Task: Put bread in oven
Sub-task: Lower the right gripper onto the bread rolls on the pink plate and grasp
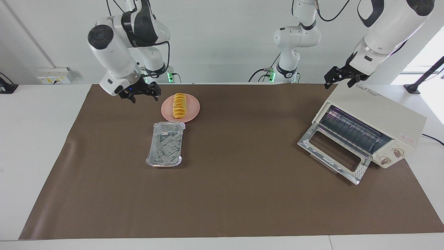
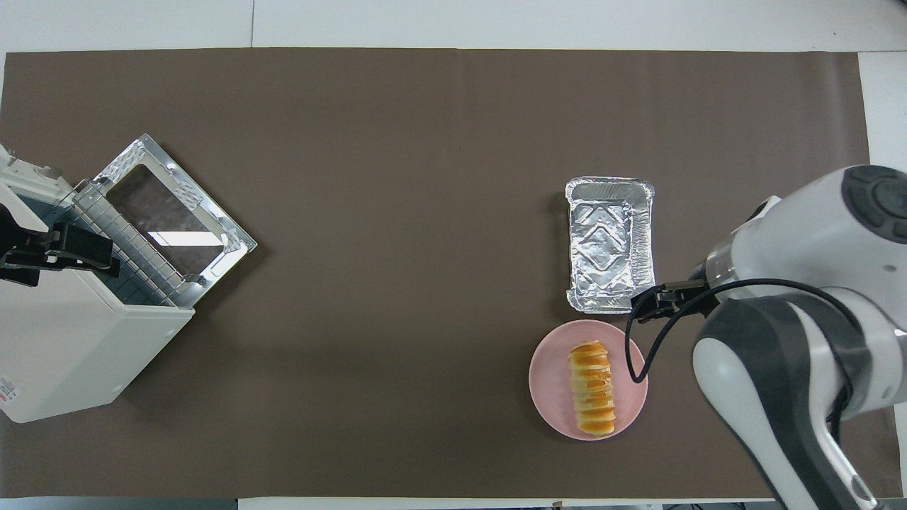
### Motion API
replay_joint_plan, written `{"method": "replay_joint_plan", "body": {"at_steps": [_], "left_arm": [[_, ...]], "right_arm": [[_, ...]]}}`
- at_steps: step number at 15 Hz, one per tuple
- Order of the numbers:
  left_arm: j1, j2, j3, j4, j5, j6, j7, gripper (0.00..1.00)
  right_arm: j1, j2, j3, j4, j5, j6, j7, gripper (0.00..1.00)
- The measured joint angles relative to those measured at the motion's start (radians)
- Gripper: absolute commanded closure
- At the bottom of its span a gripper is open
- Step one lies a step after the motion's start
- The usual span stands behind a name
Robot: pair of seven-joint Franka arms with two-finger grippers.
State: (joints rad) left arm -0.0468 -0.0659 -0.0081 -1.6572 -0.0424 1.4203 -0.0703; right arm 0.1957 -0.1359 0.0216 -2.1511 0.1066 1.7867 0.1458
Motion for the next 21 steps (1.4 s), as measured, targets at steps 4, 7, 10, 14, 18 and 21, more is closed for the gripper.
{"method": "replay_joint_plan", "body": {"at_steps": [4,7,10,14,18,21], "left_arm": [[0.0,0.0,0.0,0.0,0.0,0.0,0.0,0.0],[0.0,0.0,0.0,0.0,0.0,0.0,0.0,0.0],[0.0,0.0,0.0,0.0,0.0,0.0,0.0,0.0],[0.0,0.0,0.0,0.0,0.0,0.0,0.0,0.0],[0.0,0.0,0.0,0.0,0.0,0.0,0.0,0.0],[0.0,0.0,0.0,0.0,0.0,0.0,0.0,0.0]], "right_arm": [[0.082,-0.011,0.003,-0.184,0.111,0.149,0.117,0.0],[0.089,-0.019,0.001,-0.283,0.117,0.205,0.147,0.0],[0.089,-0.027,-0.003,-0.338,0.157,0.238,0.149,0.0],[0.089,-0.03,-0.003,-0.381,0.185,0.278,0.159,0.19],[0.089,-0.04,-0.003,-0.415,0.186,0.314,0.161,0.57],[0.096,-0.052,-0.002,-0.43,0.187,0.325,0.161,0.93]]}}
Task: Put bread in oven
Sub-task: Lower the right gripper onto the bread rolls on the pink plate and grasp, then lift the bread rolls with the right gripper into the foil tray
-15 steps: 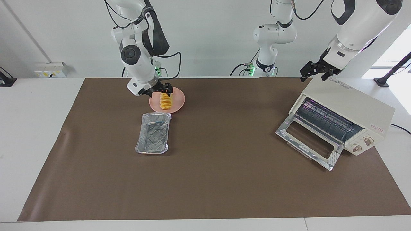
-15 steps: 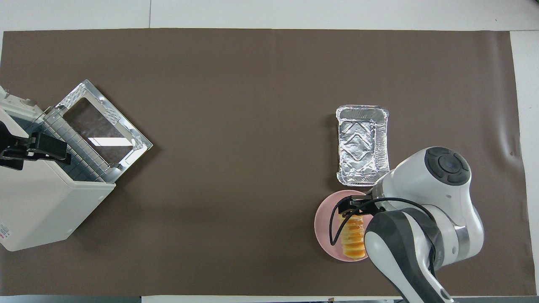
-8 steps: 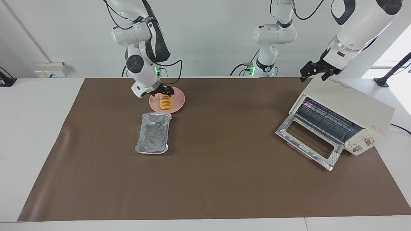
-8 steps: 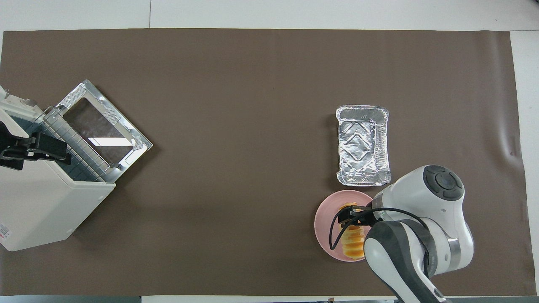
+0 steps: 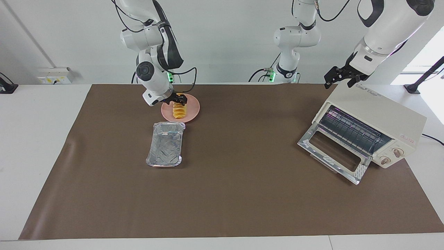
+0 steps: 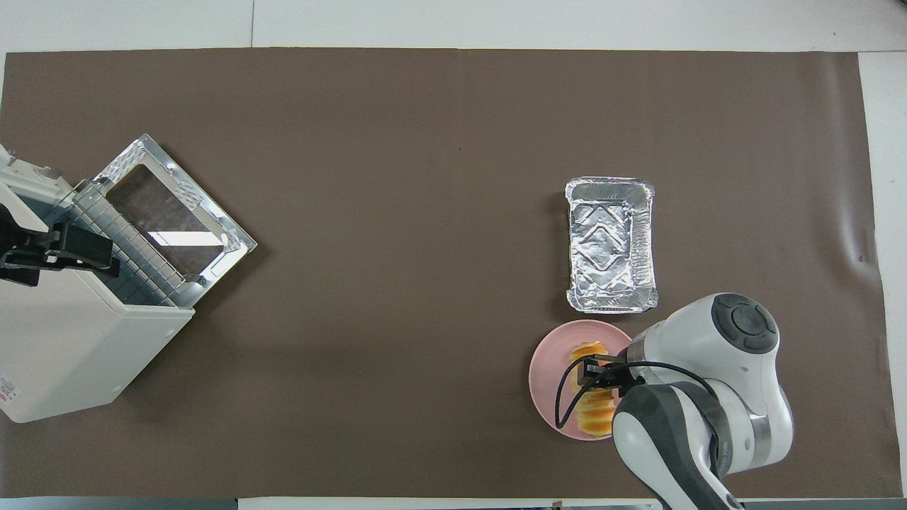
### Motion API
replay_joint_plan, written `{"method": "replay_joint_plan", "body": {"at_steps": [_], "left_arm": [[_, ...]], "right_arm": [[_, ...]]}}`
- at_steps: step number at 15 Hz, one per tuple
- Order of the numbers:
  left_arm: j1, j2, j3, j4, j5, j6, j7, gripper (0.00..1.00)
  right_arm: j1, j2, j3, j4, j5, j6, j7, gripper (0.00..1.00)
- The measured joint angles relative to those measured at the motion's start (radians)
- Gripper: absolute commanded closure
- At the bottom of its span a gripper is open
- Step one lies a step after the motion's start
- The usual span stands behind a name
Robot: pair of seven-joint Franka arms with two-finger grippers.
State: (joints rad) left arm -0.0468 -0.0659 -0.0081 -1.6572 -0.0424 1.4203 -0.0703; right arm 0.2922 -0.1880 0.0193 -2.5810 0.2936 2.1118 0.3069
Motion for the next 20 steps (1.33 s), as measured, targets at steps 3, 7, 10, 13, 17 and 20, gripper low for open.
{"method": "replay_joint_plan", "body": {"at_steps": [3,7,10,13,17,20], "left_arm": [[0.0,0.0,0.0,0.0,0.0,0.0,0.0,0.0],[0.0,0.0,0.0,0.0,0.0,0.0,0.0,0.0],[0.0,0.0,0.0,0.0,0.0,0.0,0.0,0.0],[0.0,0.0,0.0,0.0,0.0,0.0,0.0,0.0],[0.0,0.0,0.0,0.0,0.0,0.0,0.0,0.0],[0.0,0.0,0.0,0.0,0.0,0.0,0.0,0.0]], "right_arm": [[0.006,-0.005,0.001,-0.001,0.0,0.001,0.0,1.0],[0.006,-0.006,0.001,0.0,0.0,-0.002,0.003,1.0],[0.007,-0.023,0.001,0.057,0.0,-0.093,0.052,1.0],[-0.002,-0.052,-0.003,0.197,-0.002,-0.197,0.095,1.0],[-0.082,0.003,-0.007,0.388,-0.021,-0.227,0.076,1.0],[-0.115,0.151,-0.01,0.55,-0.026,-0.222,0.052,1.0]]}}
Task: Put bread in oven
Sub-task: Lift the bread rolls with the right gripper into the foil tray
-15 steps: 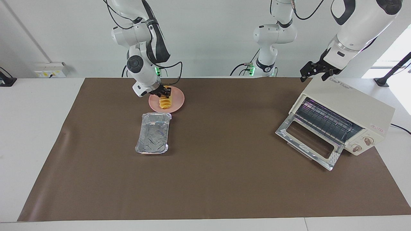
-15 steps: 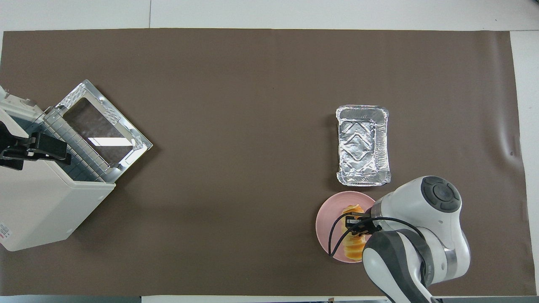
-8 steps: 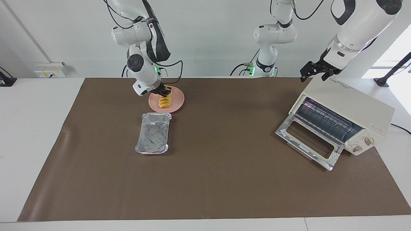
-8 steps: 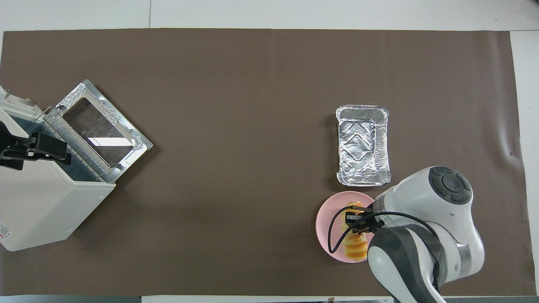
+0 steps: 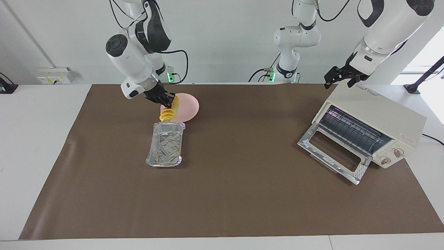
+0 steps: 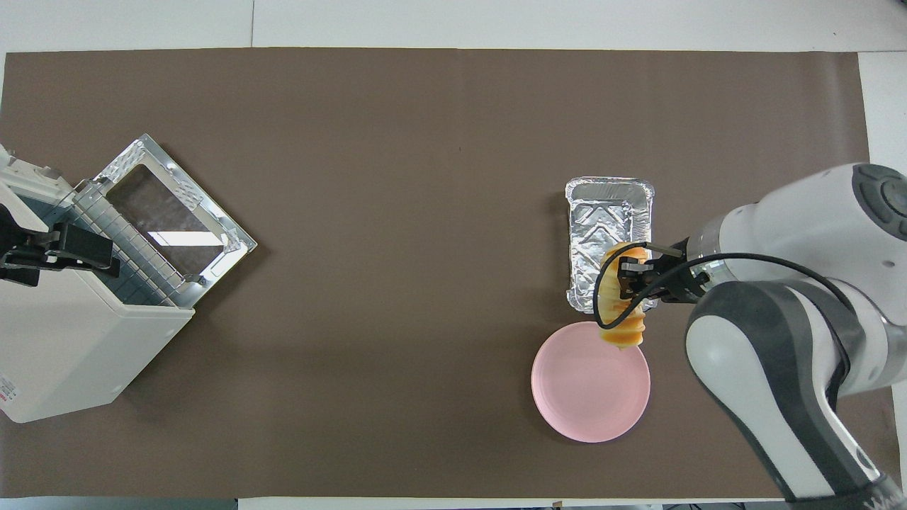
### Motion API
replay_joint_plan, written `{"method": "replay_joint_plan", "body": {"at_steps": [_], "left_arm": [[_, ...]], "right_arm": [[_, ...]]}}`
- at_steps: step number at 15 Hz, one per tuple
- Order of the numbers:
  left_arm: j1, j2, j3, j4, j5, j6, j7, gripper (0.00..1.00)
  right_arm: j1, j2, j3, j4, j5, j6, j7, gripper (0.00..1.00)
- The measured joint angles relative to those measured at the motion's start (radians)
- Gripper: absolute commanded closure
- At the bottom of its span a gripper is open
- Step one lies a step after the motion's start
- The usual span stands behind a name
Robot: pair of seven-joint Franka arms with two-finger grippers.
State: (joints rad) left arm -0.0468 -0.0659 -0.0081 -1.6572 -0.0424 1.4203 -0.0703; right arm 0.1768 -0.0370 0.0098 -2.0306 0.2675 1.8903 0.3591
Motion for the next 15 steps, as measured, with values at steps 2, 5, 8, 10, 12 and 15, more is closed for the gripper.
{"method": "replay_joint_plan", "body": {"at_steps": [2,5,8,10,12,15], "left_arm": [[0.0,0.0,0.0,0.0,0.0,0.0,0.0,0.0],[0.0,0.0,0.0,0.0,0.0,0.0,0.0,0.0],[0.0,0.0,0.0,0.0,0.0,0.0,0.0,0.0],[0.0,0.0,0.0,0.0,0.0,0.0,0.0,0.0],[0.0,0.0,0.0,0.0,0.0,0.0,0.0,0.0],[0.0,0.0,0.0,0.0,0.0,0.0,0.0,0.0]], "right_arm": [[-0.008,0.112,-0.001,0.096,-0.006,0.03,-0.023,1.0],[-0.009,0.222,0.0,0.144,-0.01,0.119,-0.043,1.0],[-0.006,0.268,0.003,0.143,-0.011,0.158,-0.061,1.0],[-0.001,0.282,0.003,0.13,-0.012,0.177,-0.069,1.0],[0.001,0.286,0.003,0.101,-0.012,0.195,-0.093,1.0],[0.001,0.287,0.003,0.066,-0.012,0.233,-0.11,1.0]]}}
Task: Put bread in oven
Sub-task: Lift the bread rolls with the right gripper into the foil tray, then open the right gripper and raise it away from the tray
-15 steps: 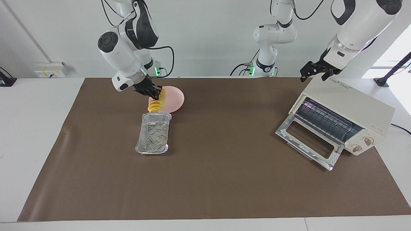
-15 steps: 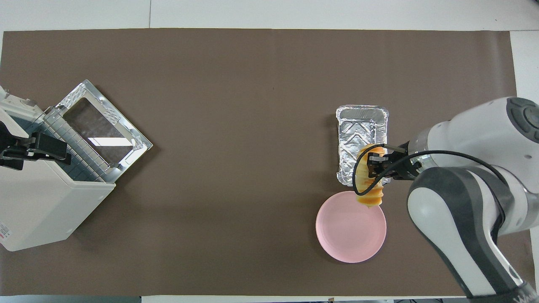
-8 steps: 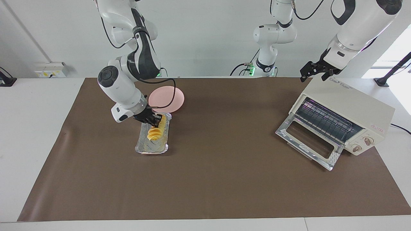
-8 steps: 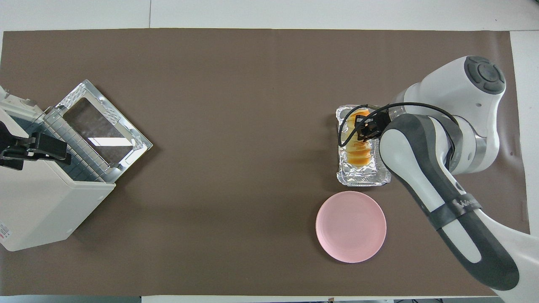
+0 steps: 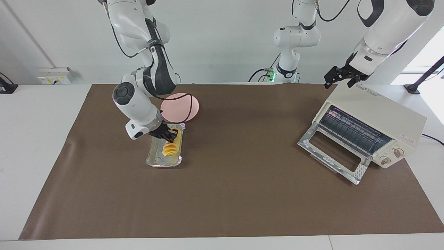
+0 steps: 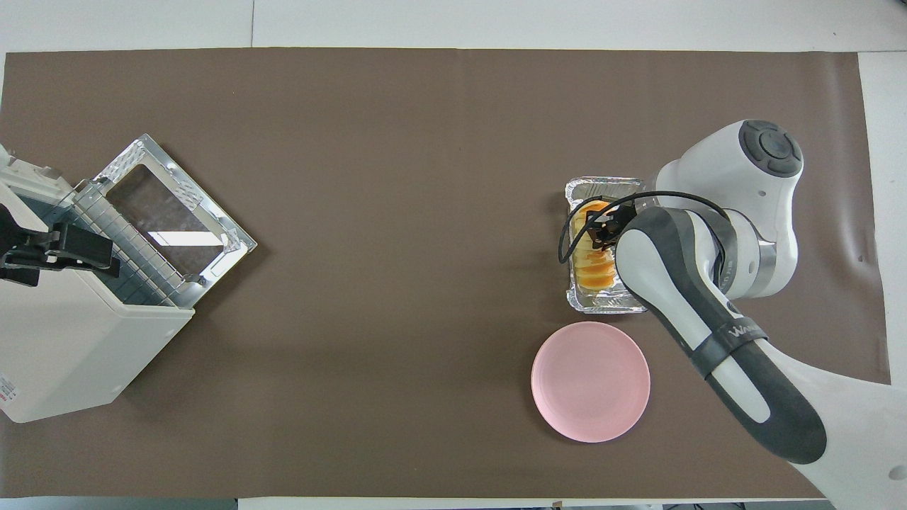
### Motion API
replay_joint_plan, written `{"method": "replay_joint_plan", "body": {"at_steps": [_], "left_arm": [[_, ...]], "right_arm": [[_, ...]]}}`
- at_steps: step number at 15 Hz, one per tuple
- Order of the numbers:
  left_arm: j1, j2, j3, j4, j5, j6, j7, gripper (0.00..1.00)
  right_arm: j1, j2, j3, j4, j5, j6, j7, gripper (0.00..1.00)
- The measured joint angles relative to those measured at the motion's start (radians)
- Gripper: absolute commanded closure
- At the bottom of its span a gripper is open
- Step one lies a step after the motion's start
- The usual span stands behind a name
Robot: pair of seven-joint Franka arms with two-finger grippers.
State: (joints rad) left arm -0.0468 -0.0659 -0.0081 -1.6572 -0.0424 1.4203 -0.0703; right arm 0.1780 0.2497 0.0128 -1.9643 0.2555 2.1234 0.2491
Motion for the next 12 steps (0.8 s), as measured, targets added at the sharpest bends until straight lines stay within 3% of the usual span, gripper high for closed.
{"method": "replay_joint_plan", "body": {"at_steps": [1,3,4,7,12], "left_arm": [[0.0,0.0,0.0,0.0,0.0,0.0,0.0,0.0],[0.0,0.0,0.0,0.0,0.0,0.0,0.0,0.0],[0.0,0.0,0.0,0.0,0.0,0.0,0.0,0.0],[0.0,0.0,0.0,0.0,0.0,0.0,0.0,0.0],[0.0,0.0,0.0,0.0,0.0,0.0,0.0,0.0]], "right_arm": [[0.0,0.0,0.0,-0.009,0.0,0.012,-0.004,1.0],[0.0,0.0,0.0,-0.03,0.0,0.038,-0.026,0.2],[0.0,0.0,0.0,-0.037,0.0,0.047,-0.037,0.0],[0.0,-0.005,0.0,-0.036,-0.028,0.044,-0.049,0.0],[-0.023,-0.043,-0.009,0.036,-0.135,-0.067,-0.068,0.0]]}}
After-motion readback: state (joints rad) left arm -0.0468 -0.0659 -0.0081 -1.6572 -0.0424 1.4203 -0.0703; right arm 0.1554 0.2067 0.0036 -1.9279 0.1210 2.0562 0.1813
